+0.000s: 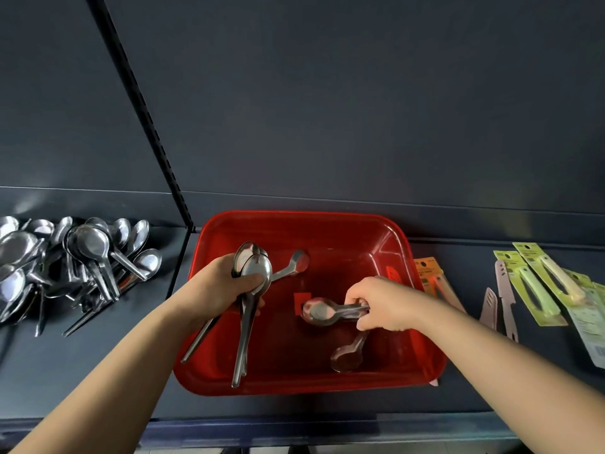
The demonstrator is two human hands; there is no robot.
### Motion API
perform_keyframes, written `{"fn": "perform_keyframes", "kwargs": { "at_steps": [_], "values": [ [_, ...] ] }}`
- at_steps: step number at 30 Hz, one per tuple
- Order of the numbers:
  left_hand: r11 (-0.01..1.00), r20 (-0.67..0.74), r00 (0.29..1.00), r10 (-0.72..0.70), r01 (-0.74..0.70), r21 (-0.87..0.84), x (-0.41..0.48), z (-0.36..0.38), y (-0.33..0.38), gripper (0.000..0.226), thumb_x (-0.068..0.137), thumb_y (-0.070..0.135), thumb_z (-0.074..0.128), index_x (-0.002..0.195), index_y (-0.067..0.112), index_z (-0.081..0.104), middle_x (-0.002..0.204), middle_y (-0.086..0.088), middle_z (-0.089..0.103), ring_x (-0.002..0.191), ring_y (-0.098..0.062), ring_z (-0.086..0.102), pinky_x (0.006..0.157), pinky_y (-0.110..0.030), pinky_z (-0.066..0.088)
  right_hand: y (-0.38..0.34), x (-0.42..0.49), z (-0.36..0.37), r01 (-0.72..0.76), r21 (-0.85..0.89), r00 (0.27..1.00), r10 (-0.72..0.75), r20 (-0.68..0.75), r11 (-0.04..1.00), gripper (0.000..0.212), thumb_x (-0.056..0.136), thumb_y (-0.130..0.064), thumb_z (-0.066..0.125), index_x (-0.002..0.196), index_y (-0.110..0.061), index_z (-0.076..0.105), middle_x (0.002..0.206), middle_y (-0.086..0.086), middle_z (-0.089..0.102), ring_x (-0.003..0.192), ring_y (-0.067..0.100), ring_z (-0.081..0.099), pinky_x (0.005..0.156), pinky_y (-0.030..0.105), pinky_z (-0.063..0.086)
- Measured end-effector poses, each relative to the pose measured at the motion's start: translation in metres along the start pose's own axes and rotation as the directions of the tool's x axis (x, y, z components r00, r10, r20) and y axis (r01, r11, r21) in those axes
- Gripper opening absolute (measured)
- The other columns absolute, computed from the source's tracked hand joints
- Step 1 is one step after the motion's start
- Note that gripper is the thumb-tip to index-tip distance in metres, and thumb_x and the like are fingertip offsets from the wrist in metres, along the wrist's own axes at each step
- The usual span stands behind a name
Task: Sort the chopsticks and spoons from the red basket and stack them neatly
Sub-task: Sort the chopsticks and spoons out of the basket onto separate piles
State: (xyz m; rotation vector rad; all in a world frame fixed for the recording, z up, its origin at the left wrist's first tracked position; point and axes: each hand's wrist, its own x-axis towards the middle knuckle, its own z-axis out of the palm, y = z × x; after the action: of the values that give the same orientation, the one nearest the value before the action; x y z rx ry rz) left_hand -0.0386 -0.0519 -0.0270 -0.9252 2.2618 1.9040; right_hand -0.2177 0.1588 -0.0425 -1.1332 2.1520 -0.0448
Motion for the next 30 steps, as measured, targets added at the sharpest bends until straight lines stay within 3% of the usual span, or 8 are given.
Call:
{"fn": "perform_keyframes", "kwargs": {
  "at_steps": [3, 6, 9, 13, 17, 20, 25, 30],
  "values": [
    [1.000, -0.039, 0.999, 0.004, -0.004, -0.011, -0.003, -0.002, 0.001, 0.009, 0.095, 0.009, 0.055, 0.098, 0.001, 0.058, 0.071, -0.015, 0.071, 0.066, -0.027, 0.070, 0.058, -0.027, 0.056, -0.001, -0.003, 0.001, 0.017, -0.098, 0.997, -0.009, 0.082, 0.995, 0.028, 0.078, -0.014, 0.075, 0.103, -0.023, 0.063, 0.095, -0.001, 0.057, 0.060, 0.011, 0.050, 0.048, 0.022, 0.040],
    [0.999, -0.091, 0.996, 0.004, -0.008, -0.046, -0.004, 0.000, 0.003, 0.009, 0.095, 0.009, 0.055, 0.093, 0.001, 0.057, 0.069, -0.014, 0.069, 0.064, -0.024, 0.070, 0.058, -0.026, 0.056, -0.002, -0.003, 0.007, 0.015, -0.136, 0.997, -0.004, 0.082, 0.991, 0.021, 0.079, -0.018, 0.077, 0.098, -0.017, 0.068, 0.083, -0.001, 0.058, 0.053, 0.011, 0.049, 0.046, 0.021, 0.039],
    [0.992, -0.144, 0.990, -0.012, -0.006, -0.124, -0.006, 0.001, 0.002, 0.011, 0.095, 0.011, 0.056, 0.091, 0.000, 0.056, 0.067, -0.011, 0.065, 0.061, -0.021, 0.069, 0.056, -0.026, 0.056, 0.003, 0.005, 0.008, 0.027, -0.054, 1.000, -0.027, 0.001, 0.998, 0.009, 0.078, -0.024, 0.078, 0.082, -0.023, 0.070, 0.073, -0.004, 0.063, 0.048, 0.006, 0.047, 0.044, 0.019, 0.037],
    [0.985, -0.249, 0.968, -0.039, -0.004, -0.171, -0.008, -0.003, -0.004, 0.013, 0.094, 0.013, 0.058, 0.093, 0.001, 0.058, 0.062, -0.008, 0.067, 0.059, -0.020, 0.069, 0.055, -0.026, 0.055, 0.003, 0.016, 0.007, 0.037, -0.004, 0.999, -0.037, -0.039, 0.999, 0.017, 0.076, -0.028, 0.079, 0.066, -0.029, 0.066, 0.078, -0.002, 0.066, 0.044, 0.003, 0.043, 0.044, 0.019, 0.035],
    [0.970, -0.306, 0.951, -0.045, -0.032, -0.241, -0.013, -0.004, -0.003, 0.013, 0.095, 0.013, 0.058, 0.097, 0.001, 0.059, 0.065, -0.011, 0.067, 0.054, -0.017, 0.066, 0.050, -0.022, 0.052, 0.000, 0.029, 0.005, 0.039, 0.033, 0.996, -0.036, -0.078, 0.999, 0.026, 0.076, -0.031, 0.079, 0.058, -0.027, 0.061, 0.063, -0.005, 0.059, 0.042, 0.008, 0.040, 0.044, 0.025, 0.034],
    [0.955, -0.366, 0.930, -0.024, -0.087, -0.285, -0.021, -0.009, 0.001, 0.013, 0.095, 0.012, 0.056, 0.095, -0.001, 0.060, 0.067, -0.014, 0.065, 0.050, -0.013, 0.064, 0.047, -0.020, 0.051, -0.012, 0.038, 0.003, 0.065, 0.198, 0.988, -0.035, -0.150, 0.978, 0.025, 0.076, -0.030, 0.079, 0.062, -0.018, 0.063, 0.060, -0.002, 0.053, 0.051, 0.010, 0.043, 0.050, 0.028, 0.033],
    [0.911, -0.530, 0.848, -0.006, -0.213, -0.352, -0.031, -0.051, -0.006, 0.017, 0.095, 0.012, 0.056, 0.095, -0.005, 0.061, 0.065, -0.010, 0.062, 0.052, -0.016, 0.060, 0.051, -0.027, 0.053, -0.070, 0.040, -0.021, 0.190, 0.412, 0.929, -0.027, -0.368, 0.891, 0.029, 0.083, -0.026, 0.072, 0.067, -0.005, 0.059, 0.054, -0.003, 0.047, 0.048, 0.008, 0.041, 0.047, 0.021, 0.030],
    [0.963, -0.723, 0.686, 0.077, -0.239, -0.125, -0.044, -0.128, -0.030, 0.015, 0.094, 0.017, 0.058, 0.083, 0.007, 0.063, 0.065, -0.005, 0.067, 0.058, -0.015, 0.061, 0.063, -0.035, 0.052, -0.168, 0.062, -0.033, 0.319, 0.455, 0.903, -0.121, -0.412, 0.832, 0.030, 0.084, -0.024, 0.066, 0.070, 0.001, 0.057, 0.056, 0.001, 0.047, 0.051, 0.012, 0.041, 0.051, 0.027, 0.032]
  ]
}}
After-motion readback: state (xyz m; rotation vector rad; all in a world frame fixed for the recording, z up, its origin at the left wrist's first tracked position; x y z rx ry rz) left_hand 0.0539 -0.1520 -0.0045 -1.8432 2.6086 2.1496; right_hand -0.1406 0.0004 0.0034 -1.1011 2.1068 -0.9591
